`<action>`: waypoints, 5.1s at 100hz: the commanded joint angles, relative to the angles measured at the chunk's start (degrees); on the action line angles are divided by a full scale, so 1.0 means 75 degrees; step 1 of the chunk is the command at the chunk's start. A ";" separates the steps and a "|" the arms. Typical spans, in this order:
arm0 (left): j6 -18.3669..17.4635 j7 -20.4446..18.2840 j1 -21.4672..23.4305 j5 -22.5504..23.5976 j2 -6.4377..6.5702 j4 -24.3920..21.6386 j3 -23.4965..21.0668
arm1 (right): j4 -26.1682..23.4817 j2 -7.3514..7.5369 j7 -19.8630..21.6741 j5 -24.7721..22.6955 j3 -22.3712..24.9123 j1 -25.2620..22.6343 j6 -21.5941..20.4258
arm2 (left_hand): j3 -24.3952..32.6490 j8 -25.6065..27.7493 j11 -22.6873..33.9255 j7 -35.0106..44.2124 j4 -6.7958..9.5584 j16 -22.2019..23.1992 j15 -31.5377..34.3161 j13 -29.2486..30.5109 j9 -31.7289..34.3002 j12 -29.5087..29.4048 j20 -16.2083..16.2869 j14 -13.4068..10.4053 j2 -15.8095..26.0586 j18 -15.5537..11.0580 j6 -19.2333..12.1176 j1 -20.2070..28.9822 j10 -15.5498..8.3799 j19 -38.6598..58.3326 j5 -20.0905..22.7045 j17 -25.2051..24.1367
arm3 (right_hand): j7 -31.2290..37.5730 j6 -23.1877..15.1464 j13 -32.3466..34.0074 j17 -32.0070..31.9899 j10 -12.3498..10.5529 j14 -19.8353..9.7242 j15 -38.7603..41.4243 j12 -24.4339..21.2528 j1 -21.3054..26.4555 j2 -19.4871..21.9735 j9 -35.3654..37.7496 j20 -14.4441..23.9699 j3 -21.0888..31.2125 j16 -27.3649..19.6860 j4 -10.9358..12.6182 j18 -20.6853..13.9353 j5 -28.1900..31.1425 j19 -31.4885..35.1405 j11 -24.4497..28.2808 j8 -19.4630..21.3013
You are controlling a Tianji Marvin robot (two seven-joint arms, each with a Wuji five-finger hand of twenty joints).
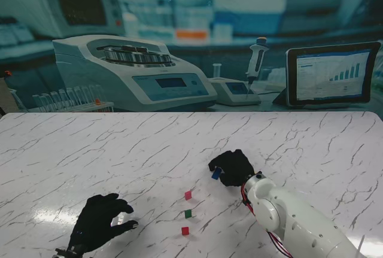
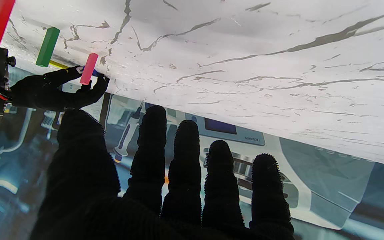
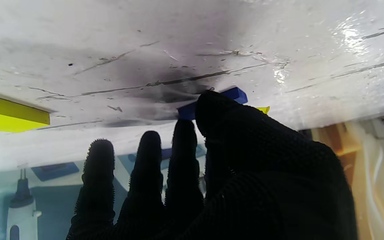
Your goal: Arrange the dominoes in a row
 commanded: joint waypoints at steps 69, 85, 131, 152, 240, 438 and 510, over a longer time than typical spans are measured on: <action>-0.0193 -0.0011 -0.0025 -0.0026 -0.0032 0.0059 0.0038 | 0.0230 -0.0168 -0.0725 0.0066 0.0089 -0.0379 -0.0259 | -0.0064 0.0114 0.0166 0.0185 -0.0042 0.0113 0.0173 0.0141 0.0242 0.0117 0.0130 -0.0208 0.0162 -0.0132 -0.0261 0.0068 -0.0163 0.0222 0.0139 -0.0009 | 0.4275 -0.0397 -0.0304 -0.0108 0.0755 0.0560 0.0601 0.2271 0.0470 -0.0665 -0.0838 -0.0185 0.0150 0.0188 -0.0730 0.0474 0.0186 0.0313 0.2894 0.0821; -0.0190 -0.0019 -0.0031 -0.0044 -0.0033 0.0065 0.0053 | 0.0117 -0.0158 -0.0774 -0.0015 0.0142 -0.0449 -0.0253 | -0.0075 0.0112 0.0178 0.0211 -0.0051 0.0114 0.0181 0.0150 0.0262 0.0118 0.0131 -0.0226 0.0197 -0.0139 -0.0256 0.0103 -0.0166 0.0224 0.0155 -0.0008 | 0.4660 -0.0342 -0.0354 -0.0107 0.0866 0.0586 0.0726 0.2942 0.0481 -0.0637 -0.0859 -0.0185 0.0195 0.0262 -0.0737 0.0481 0.0100 0.0352 0.3392 0.1214; -0.0165 -0.0044 -0.0027 -0.0052 -0.0033 0.0054 0.0050 | 0.0205 -0.0202 -0.0990 -0.0017 0.0109 -0.0407 -0.0194 | -0.0096 0.0093 0.0202 0.0269 -0.0059 0.0115 0.0202 0.0157 0.0276 0.0115 0.0134 -0.0221 0.0232 -0.0136 -0.0249 0.0164 -0.0138 0.0232 0.0166 -0.0004 | 0.5312 -0.0151 0.0016 -0.0092 0.1196 0.0840 0.1498 0.3864 0.0446 -0.0613 -0.0431 -0.0206 0.0253 0.0659 -0.0764 0.0569 0.0126 0.0465 0.4147 0.1687; -0.0161 -0.0059 -0.0029 -0.0062 -0.0033 0.0053 0.0054 | 0.0221 -0.0206 -0.1030 -0.0017 0.0121 -0.0418 -0.0212 | -0.0103 0.0083 0.0206 0.0283 -0.0060 0.0116 0.0211 0.0162 0.0278 0.0113 0.0135 -0.0220 0.0239 -0.0137 -0.0260 0.0179 -0.0141 0.0233 0.0170 -0.0005 | 0.5392 -0.0134 0.0200 -0.0033 0.1256 0.0892 0.1757 0.4016 0.0410 -0.0608 -0.0234 -0.0214 0.0278 0.0804 -0.0778 0.0634 0.0186 0.0502 0.4250 0.1700; -0.0121 -0.0125 -0.0025 -0.0111 -0.0038 0.0047 0.0033 | -0.0032 -0.0174 -0.1164 -0.0231 0.0271 -0.0551 -0.0299 | -0.0106 0.0059 0.0217 0.0315 -0.0054 0.0111 0.0216 0.0167 0.0283 0.0111 0.0139 -0.0230 0.0181 -0.0139 -0.0273 0.0189 -0.0160 0.0243 0.0152 -0.0003 | 0.4867 -0.0150 -0.0284 -0.0295 0.1535 0.1058 0.1357 0.3441 0.0384 -0.0545 -0.0722 -0.0288 0.0152 0.0695 -0.0711 0.0642 -0.0119 0.0411 0.3335 0.1453; -0.0106 -0.0026 0.0032 -0.0136 -0.0054 0.0124 -0.0014 | -0.0289 -0.0089 -0.0148 0.0048 0.0243 -0.0520 0.0004 | -0.0092 0.0071 0.0249 0.0406 -0.0037 0.0111 0.0233 0.0174 0.0290 0.0125 0.0137 -0.0244 0.0015 -0.0162 -0.0307 0.0120 -0.0174 0.0239 0.0135 0.0009 | 0.2376 0.0686 -0.0652 -0.0446 0.1558 0.0890 0.0744 0.1567 0.0115 -0.0070 -0.0791 -0.0146 -0.0528 0.0324 -0.0517 0.0633 -0.0076 0.0148 0.1596 -0.0232; -0.0092 0.0063 0.0038 -0.0132 -0.0063 0.0168 -0.0012 | -0.0250 -0.0114 -0.0166 0.0107 0.0140 -0.0468 0.0059 | -0.0083 0.0086 0.0295 0.0505 -0.0040 0.0125 0.0265 0.0231 0.0337 0.0139 0.0156 -0.0252 0.0044 -0.0156 -0.0321 0.0189 -0.0164 0.0283 0.0162 0.0052 | 0.3110 0.0143 -0.0346 -0.0489 0.1414 0.0975 0.0893 0.2105 -0.0232 0.0070 -0.0598 -0.0133 -0.0274 0.0464 0.0078 0.0706 0.0589 0.0134 0.2356 0.0399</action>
